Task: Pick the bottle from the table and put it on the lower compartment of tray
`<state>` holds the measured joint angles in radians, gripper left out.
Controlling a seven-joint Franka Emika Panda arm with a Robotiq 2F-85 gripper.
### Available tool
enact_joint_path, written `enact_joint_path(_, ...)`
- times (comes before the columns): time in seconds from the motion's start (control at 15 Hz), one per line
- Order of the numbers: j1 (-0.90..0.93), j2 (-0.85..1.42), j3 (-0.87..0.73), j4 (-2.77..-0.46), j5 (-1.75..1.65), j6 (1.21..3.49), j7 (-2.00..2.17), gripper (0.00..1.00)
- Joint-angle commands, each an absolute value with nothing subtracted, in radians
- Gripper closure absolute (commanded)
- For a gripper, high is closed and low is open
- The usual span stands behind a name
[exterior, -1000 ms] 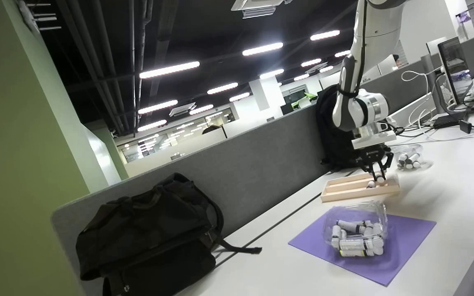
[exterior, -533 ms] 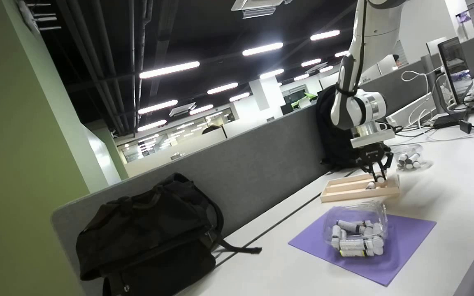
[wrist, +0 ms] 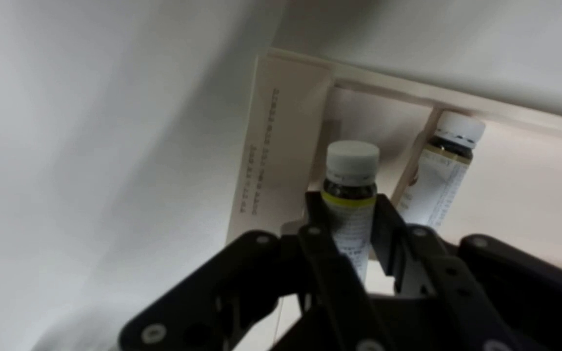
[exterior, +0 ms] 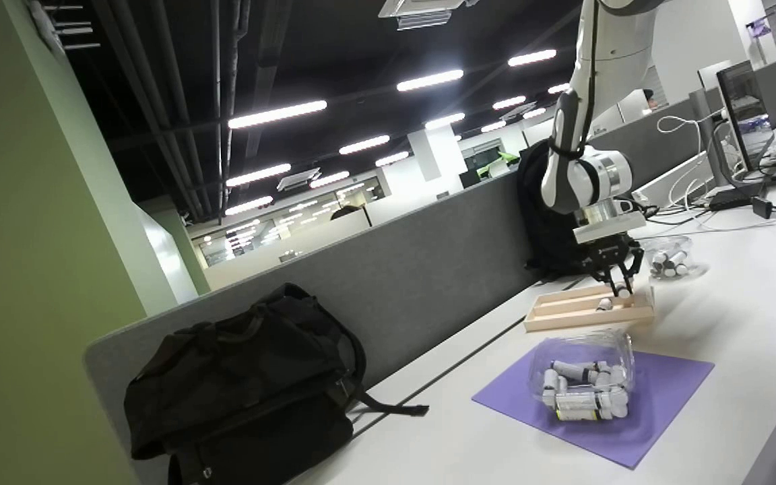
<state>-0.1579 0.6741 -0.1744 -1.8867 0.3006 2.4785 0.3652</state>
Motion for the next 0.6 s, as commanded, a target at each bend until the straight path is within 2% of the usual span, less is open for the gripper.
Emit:
enact_joint_path(0.0, -0.119, 0.634, -0.206, -1.916, 0.247, 2.398, 0.424, 0.89)
enact_joint_path(0.53, -0.09, 0.594, -0.216, -1.948, 0.204, 2.374, 0.428, 0.89)
